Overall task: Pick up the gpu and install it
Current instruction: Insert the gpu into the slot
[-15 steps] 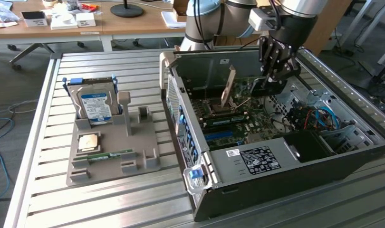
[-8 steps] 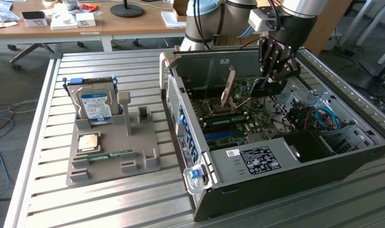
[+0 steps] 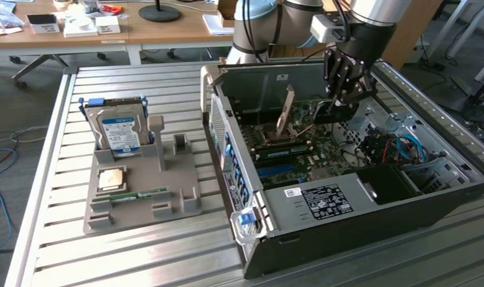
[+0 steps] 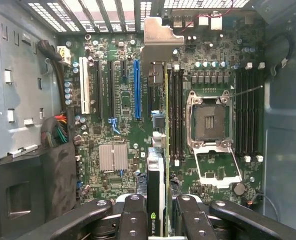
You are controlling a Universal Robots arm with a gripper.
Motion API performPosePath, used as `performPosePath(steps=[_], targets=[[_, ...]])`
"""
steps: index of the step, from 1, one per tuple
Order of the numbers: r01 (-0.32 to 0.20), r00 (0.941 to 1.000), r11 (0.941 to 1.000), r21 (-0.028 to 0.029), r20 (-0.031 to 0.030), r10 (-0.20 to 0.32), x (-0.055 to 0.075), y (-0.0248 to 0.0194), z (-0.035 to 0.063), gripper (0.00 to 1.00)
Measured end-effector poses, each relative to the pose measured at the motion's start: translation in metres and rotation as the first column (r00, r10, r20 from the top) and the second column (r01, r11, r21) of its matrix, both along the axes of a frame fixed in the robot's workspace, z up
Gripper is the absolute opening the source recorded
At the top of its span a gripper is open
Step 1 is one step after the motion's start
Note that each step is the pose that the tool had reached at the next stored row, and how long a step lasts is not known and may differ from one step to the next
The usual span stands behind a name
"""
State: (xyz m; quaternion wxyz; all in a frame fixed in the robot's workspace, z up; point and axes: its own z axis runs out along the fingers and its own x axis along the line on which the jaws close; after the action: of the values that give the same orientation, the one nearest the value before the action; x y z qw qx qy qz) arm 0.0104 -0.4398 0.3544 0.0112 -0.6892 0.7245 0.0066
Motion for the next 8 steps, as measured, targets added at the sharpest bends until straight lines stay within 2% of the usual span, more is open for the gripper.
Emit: performPosePath(steps=[8], targets=[[0.000, 1.0000, 1.0000, 0.0001, 0.0001, 0.000, -0.0020, 0.0000, -0.0019, 0.27]])
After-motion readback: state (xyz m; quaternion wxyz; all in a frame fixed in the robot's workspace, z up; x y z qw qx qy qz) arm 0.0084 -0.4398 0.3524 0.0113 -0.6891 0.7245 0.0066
